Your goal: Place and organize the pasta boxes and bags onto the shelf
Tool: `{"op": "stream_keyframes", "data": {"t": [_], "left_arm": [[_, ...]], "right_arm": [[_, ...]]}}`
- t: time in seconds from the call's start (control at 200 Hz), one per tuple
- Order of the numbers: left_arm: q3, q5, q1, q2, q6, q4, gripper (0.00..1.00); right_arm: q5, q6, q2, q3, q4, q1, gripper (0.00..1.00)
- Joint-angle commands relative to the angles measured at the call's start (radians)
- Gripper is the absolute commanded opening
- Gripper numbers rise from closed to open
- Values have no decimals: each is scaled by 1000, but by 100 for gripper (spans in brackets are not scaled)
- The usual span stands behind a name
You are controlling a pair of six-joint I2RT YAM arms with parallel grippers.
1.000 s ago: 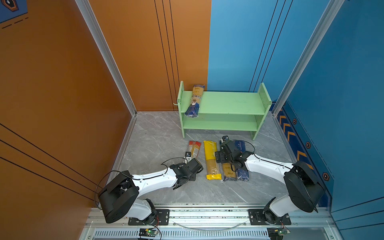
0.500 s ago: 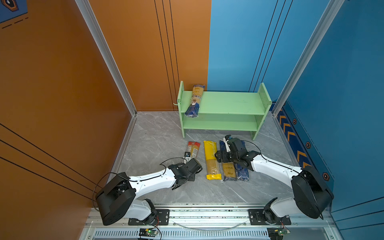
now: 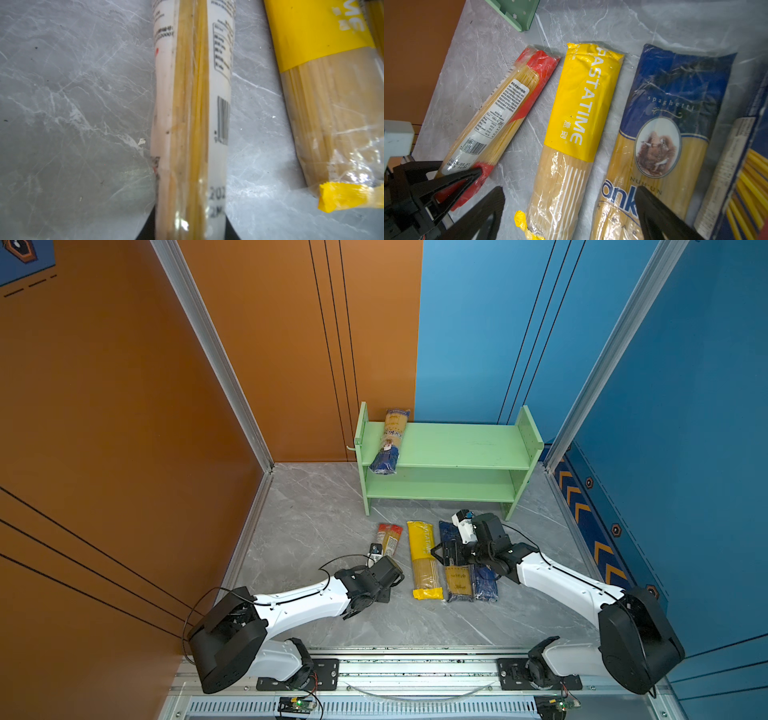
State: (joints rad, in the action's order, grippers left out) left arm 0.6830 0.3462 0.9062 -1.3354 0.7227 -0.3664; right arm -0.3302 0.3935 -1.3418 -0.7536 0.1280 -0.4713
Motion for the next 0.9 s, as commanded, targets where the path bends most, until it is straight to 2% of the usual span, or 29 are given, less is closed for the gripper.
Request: {"op": "stream_keyframes", "data": {"t": [0.0,0.656,0.896], "left_arm": [[10,45,10,50,-13,65,0],[105,96,16,180,-30,-83,0],[199,74,41,194,-79,-173,0]], "right_arm": [[-27,1,33,23,25,23,96],[-72,-24,77,48,79,83,96],[-72,-18,80,56,81,108,96]]}}
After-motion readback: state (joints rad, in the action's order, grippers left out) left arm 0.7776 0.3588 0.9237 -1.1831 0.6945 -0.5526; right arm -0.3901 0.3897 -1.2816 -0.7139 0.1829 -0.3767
